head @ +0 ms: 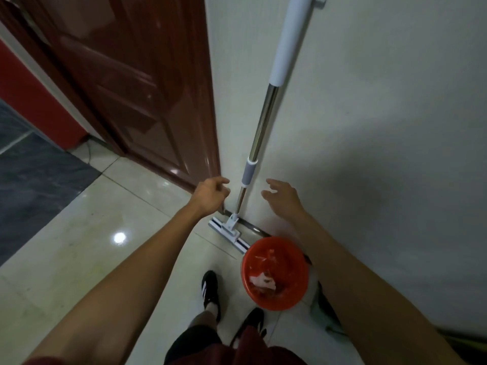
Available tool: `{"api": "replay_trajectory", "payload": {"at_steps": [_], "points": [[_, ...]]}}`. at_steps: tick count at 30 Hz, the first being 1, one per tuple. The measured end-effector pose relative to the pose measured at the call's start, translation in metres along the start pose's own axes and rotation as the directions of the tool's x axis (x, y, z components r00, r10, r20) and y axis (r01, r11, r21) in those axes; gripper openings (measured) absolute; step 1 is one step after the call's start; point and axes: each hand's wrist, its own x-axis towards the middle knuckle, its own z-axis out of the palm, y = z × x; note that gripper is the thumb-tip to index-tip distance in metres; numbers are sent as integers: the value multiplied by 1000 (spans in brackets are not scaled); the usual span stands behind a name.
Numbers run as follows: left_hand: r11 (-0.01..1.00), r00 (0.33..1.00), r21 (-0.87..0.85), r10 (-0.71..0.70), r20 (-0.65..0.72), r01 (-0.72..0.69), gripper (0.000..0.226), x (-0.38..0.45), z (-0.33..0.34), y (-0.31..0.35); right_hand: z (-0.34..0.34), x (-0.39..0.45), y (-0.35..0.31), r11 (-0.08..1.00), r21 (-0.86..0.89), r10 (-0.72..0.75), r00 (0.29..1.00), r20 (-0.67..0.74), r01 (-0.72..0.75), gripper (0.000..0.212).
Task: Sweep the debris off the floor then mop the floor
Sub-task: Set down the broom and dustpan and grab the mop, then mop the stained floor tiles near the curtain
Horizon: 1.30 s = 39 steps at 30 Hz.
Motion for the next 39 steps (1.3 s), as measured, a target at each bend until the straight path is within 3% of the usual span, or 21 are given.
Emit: {"api": "replay_trajectory", "payload": {"at_steps": [11, 18, 28, 33, 37, 39], "points": [[986, 976, -82, 156, 151, -145, 43, 126, 0, 32, -13, 69, -73, 990, 129, -22, 953, -301, 63, 46], [973, 952, -39, 231, 200, -227, 27, 131, 12, 38, -6, 63, -89, 979, 136, -94, 923, -372, 154, 13], [977, 954, -86, 209, 215, -195, 17, 42, 11, 12, 16, -26, -68, 964, 142, -178, 943, -280, 225, 12], [980, 971, -75, 195, 139, -186, 14, -40, 24, -10, 38, -98, -45, 963, 166, -179, 965, -193, 212, 17], [985, 983, -46, 170, 70, -167, 28, -109, 39, -29, 57, -155, -26, 971, 148, -171, 978, -121, 189, 19], [983, 983, -72, 174, 58, -170, 25, -141, 45, -41, 69, -180, -20, 977, 115, -168, 980, -102, 179, 16]]}}
